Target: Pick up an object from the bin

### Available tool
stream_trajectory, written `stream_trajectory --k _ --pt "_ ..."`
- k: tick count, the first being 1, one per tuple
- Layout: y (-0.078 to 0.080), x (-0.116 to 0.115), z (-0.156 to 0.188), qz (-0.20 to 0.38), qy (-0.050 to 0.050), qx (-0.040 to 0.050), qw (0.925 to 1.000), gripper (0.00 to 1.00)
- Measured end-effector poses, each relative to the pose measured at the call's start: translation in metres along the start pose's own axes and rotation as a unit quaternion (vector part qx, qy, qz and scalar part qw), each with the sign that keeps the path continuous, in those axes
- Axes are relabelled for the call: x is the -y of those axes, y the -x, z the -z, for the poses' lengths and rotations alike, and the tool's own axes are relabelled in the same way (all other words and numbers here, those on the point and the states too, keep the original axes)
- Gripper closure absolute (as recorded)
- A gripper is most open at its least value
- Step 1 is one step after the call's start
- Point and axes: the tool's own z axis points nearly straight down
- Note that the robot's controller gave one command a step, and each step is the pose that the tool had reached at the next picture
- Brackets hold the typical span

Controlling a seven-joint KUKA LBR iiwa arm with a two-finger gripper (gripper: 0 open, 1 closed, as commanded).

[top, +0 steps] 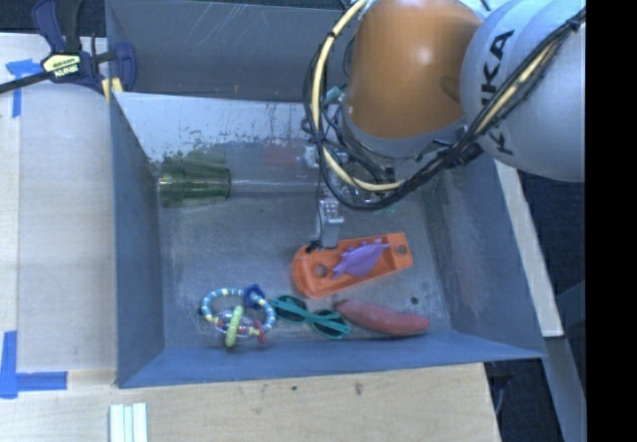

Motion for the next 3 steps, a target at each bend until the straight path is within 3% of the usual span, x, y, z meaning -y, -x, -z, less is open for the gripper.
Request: stream_trajectory --k 1,2,3 --pt "0.001 0.0 0.005 -0.001 0.001 0.0043 1.0 0.0" --pt "-0.041 0.04 -0.019 0.028 0.001 0.0046 0.9996 0.0" --pt "-0.053 0.051 -0.054 0.115 -0.001 0.0038 0.9934 0.0"
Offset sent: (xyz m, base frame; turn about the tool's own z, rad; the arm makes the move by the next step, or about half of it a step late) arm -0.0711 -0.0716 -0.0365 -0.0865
